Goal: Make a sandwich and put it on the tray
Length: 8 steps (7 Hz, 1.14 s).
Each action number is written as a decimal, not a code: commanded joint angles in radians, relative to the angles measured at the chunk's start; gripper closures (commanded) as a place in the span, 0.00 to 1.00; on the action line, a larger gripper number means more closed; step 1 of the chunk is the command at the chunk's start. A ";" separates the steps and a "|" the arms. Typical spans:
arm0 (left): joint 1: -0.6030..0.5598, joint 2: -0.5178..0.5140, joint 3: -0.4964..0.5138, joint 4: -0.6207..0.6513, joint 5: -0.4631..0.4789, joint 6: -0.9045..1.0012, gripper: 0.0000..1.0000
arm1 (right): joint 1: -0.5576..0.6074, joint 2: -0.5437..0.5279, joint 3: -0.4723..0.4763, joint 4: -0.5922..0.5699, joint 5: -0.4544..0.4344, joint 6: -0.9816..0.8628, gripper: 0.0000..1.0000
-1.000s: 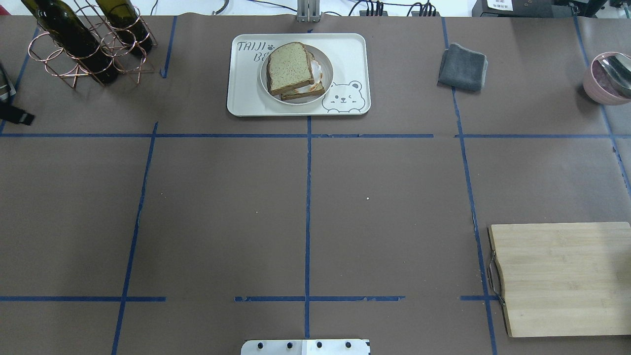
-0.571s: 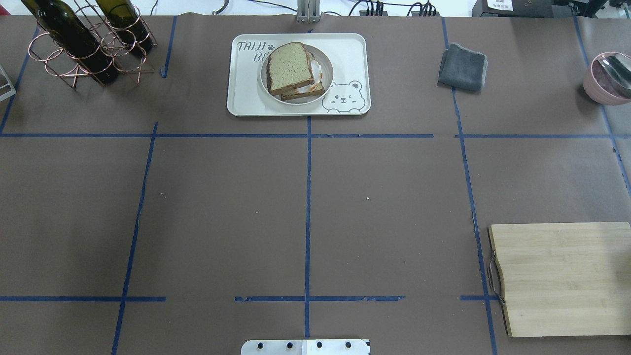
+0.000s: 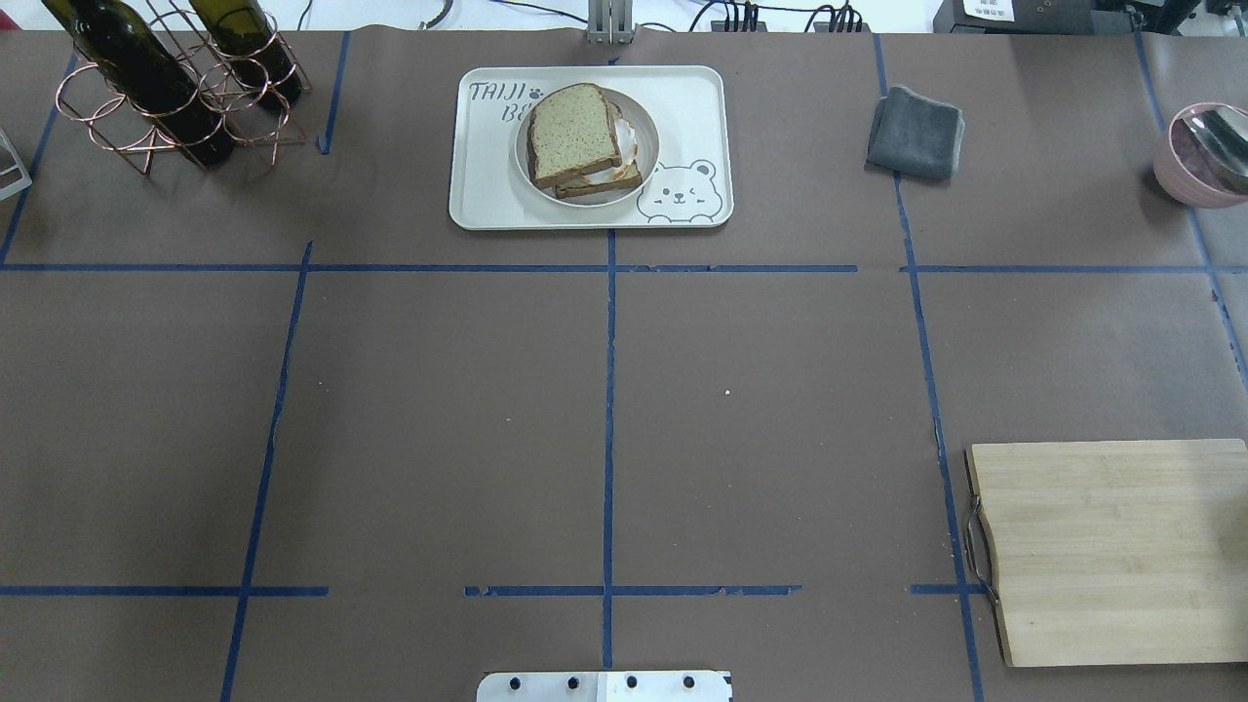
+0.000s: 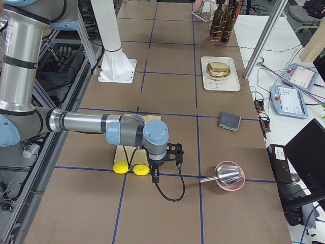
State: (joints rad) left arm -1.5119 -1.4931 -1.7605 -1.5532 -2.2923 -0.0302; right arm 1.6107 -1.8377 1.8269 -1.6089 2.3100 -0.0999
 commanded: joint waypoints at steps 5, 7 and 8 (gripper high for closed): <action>-0.005 0.001 0.036 0.004 -0.003 -0.002 0.00 | 0.000 0.001 0.002 0.001 0.000 -0.004 0.00; -0.005 0.026 0.019 -0.004 -0.019 0.003 0.00 | 0.000 0.001 0.000 0.001 0.000 -0.004 0.00; -0.004 0.022 0.007 -0.001 -0.018 0.000 0.00 | 0.000 0.003 -0.001 0.000 0.017 -0.001 0.00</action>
State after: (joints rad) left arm -1.5169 -1.4767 -1.7398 -1.5536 -2.3055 -0.0309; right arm 1.6107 -1.8361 1.8273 -1.6079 2.3145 -0.1032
